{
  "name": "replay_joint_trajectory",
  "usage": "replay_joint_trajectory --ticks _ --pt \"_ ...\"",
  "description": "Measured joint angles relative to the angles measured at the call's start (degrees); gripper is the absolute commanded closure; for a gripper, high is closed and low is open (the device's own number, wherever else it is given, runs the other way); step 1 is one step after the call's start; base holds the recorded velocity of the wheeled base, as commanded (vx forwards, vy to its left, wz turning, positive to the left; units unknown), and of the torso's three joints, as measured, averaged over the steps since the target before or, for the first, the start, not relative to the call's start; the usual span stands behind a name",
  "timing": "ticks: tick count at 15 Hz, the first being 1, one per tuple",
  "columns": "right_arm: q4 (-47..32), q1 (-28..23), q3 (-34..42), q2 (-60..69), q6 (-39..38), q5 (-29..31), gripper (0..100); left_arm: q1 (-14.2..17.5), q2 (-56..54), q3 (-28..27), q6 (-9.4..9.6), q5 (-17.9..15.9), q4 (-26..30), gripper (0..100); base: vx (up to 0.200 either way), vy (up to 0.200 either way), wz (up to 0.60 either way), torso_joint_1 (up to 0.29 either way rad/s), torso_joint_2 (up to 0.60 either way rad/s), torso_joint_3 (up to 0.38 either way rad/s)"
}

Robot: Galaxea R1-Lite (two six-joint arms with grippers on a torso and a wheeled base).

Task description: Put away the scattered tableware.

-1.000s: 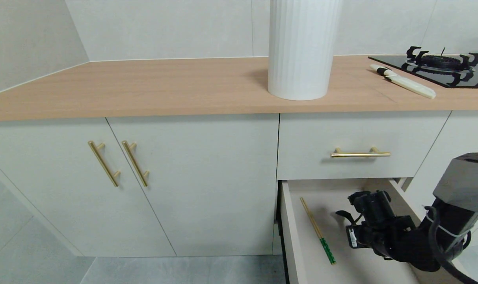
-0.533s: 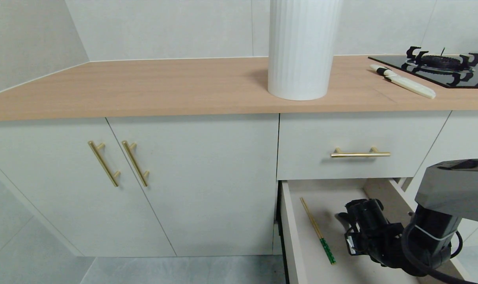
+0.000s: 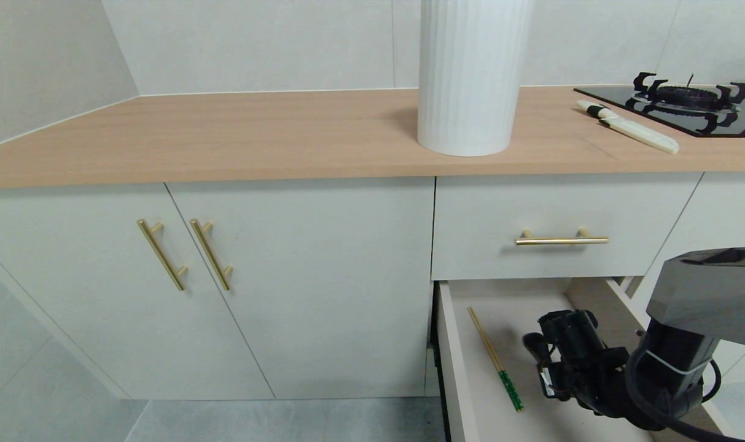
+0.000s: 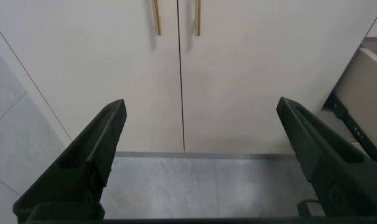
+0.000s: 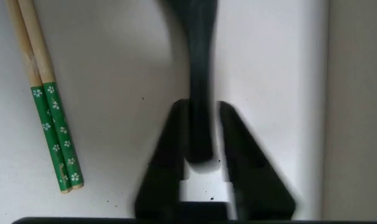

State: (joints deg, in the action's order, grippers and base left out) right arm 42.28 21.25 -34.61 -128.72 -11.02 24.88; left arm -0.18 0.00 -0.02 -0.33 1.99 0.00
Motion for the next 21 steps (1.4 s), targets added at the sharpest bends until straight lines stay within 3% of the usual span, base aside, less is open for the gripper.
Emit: replay_joint_trajectory --ticks 12,21 --pt "-1.77 0.09 2.3 9.02 1.39 -1.4 0 0.0 0.0 0.02 0.01 0.01 0.0 0 0.0 0.0 0.0 0.0 0.0 0.0" --pt "-27.77 0.17 -0.83 31.95 1.5 -11.36 0 0.0 0.0 0.0 0.04 0.0 0.0 0 0.0 0.0 0.0 0.0 0.0 0.0"
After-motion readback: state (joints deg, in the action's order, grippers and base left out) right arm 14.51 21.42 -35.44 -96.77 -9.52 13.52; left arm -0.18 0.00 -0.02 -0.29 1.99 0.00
